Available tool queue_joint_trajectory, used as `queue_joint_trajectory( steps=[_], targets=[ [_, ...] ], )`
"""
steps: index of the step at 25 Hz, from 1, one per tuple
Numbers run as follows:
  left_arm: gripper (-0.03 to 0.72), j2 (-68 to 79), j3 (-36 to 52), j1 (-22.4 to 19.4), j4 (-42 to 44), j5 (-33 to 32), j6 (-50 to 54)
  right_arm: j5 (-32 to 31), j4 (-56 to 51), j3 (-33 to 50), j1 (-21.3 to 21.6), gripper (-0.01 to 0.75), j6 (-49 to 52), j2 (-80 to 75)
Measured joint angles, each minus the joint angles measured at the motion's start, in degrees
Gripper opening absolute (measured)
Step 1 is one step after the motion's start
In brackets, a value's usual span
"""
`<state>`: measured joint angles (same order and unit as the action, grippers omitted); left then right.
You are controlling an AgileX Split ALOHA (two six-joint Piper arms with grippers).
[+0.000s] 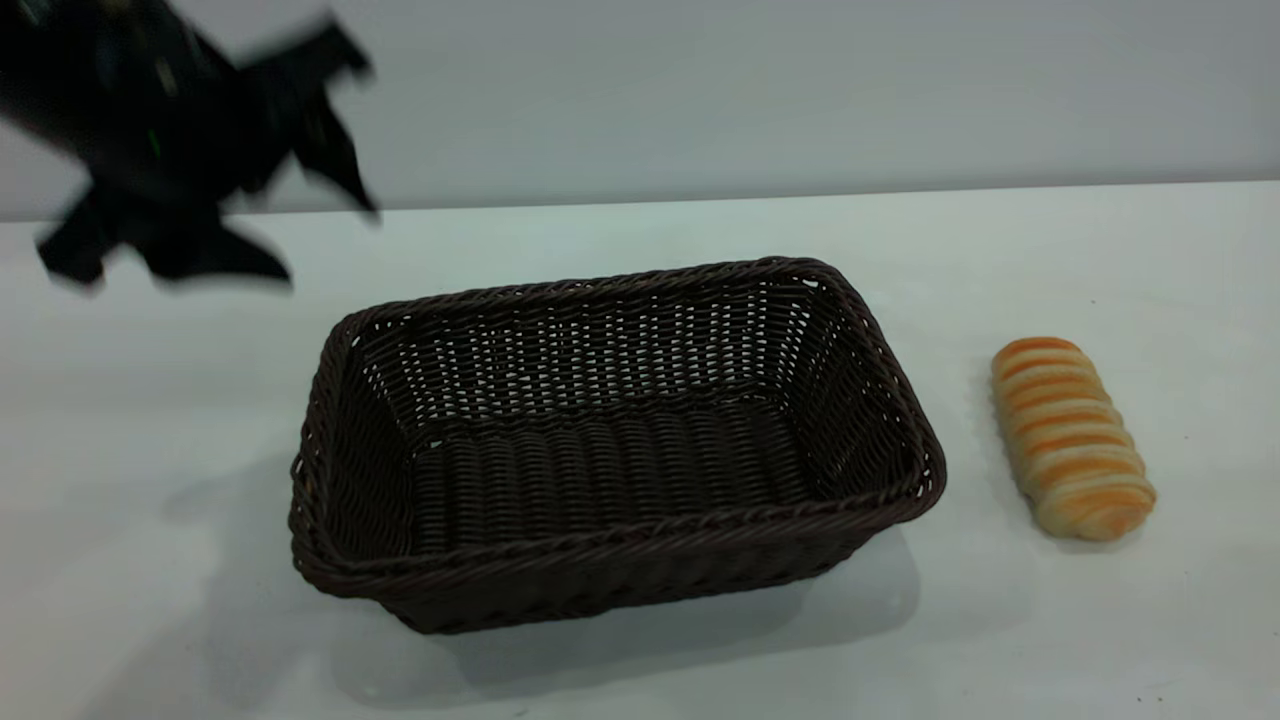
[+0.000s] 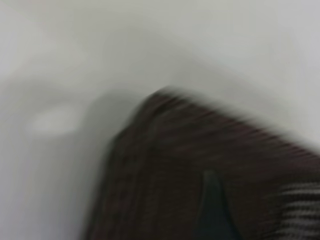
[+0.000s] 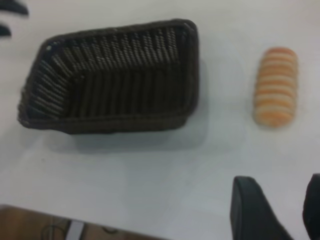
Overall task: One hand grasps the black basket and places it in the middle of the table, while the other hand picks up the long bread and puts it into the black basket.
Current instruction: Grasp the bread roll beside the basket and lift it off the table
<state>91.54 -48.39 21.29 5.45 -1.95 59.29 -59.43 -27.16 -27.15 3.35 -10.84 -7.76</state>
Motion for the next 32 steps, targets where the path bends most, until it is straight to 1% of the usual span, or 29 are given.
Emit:
queue_joint_trajectory(
  steps=[4, 7, 10, 12, 13, 15, 17, 22, 26, 29, 31, 32],
  targets=[
    [0.594, -10.8, 0.0, 0.0, 0.0, 5.0, -1.2, 8.2, -5.0, 4.2, 0.0, 0.243, -6.2, -8.8],
    [0.594, -18.9, 0.1, 0.0, 0.1, 6.9, -3.9, 15.3, -10.7, 6.2, 0.0, 0.243, -14.3, -18.2],
    [0.594, -26.8, 0.1, 0.0, 0.1, 7.2, -6.8, 22.5, -19.3, 6.3, 0.0, 0.243, -25.7, -28.0],
    [0.594, -31.2, 0.2, 0.0, 0.1, 7.3, -8.5, 26.0, -25.4, 6.3, 0.0, 0.243, -33.8, -34.9],
    [0.594, -33.5, 0.2, 0.0, 0.1, 7.3, -9.5, 27.0, -28.3, 6.0, 0.0, 0.243, -38.4, -39.0],
    [0.594, -37.4, 0.2, 0.0, 0.1, 7.3, -11.3, 27.9, -32.9, 4.7, 0.0, 0.243, -44.6, -47.7],
    [0.594, -41.2, 0.2, 0.0, 0.1, 7.2, -13.1, 28.1, -35.2, 2.3, 0.0, 0.243, -49.4, -55.2],
    [0.594, -49.0, 0.2, 0.0, 0.1, 4.5, -15.9, 28.5, -36.0, -5.4, 0.0, 0.243, -53.9, -70.3],
    [0.594, -55.5, 0.2, 0.0, 0.1, 2.5, -18.1, 28.8, -33.4, -11.3, 0.0, 0.248, -55.1, -78.4],
    [0.594, -59.8, 0.2, 0.0, 0.1, 1.9, -19.8, 30.7, -30.6, -14.6, 0.0, 0.292, -56.1, -83.6],
    [0.594, -62.2, 0.2, 0.0, 0.1, 1.6, -20.7, 33.0, -30.2, -15.4, 0.0, 0.344, -57.4, -86.1],
    [0.594, -63.1, 0.2, 0.0, 0.1, 1.6, -21.0, 34.9, -30.2, -15.7, 0.0, 0.386, -58.2, -87.2]
  ],
)
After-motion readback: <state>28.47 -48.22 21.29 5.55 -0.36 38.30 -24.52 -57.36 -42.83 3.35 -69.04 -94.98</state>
